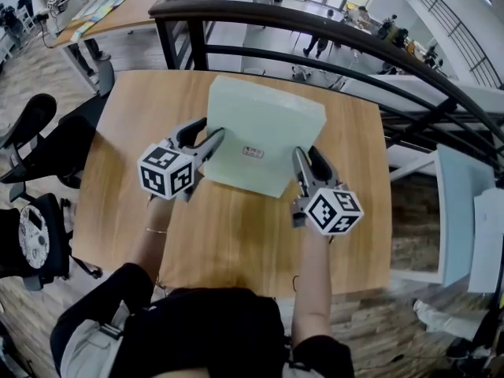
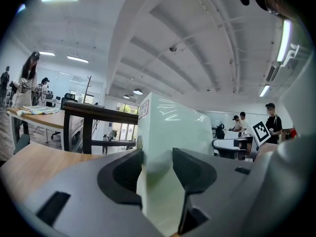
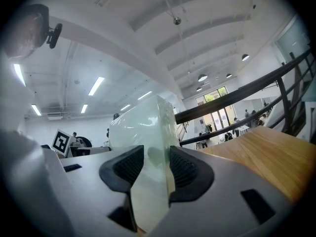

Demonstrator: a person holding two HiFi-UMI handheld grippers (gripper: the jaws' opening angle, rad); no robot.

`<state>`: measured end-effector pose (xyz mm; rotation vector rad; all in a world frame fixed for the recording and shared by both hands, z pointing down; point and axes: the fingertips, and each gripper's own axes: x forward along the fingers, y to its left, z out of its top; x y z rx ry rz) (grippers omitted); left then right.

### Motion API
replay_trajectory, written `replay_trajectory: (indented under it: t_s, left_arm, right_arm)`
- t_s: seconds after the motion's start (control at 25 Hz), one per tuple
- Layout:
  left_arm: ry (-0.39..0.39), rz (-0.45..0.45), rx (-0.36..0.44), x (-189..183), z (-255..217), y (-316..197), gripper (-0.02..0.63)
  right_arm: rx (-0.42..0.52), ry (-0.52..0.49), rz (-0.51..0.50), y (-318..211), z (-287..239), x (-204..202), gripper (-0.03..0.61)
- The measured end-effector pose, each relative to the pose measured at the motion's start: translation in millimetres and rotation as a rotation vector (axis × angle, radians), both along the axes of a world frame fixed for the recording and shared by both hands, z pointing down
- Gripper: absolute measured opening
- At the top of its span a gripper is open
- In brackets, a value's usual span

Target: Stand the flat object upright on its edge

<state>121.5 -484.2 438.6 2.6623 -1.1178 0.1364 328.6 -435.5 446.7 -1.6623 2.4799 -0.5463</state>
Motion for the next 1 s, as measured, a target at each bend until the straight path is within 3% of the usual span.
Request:
replay_trajectory:
  t_s: [0.24,1.0]
  left_arm:
    - [0.028,-0.016,0.009,-3,4,13,0.204]
    - [0.007,0.001,0.081,-16,5,63,0.204]
  right_arm:
    - [0.026,0.011,0.007,8,-1,-1,0.169]
    - [0.043,0.019,0.024,56,-1,-14,0.169]
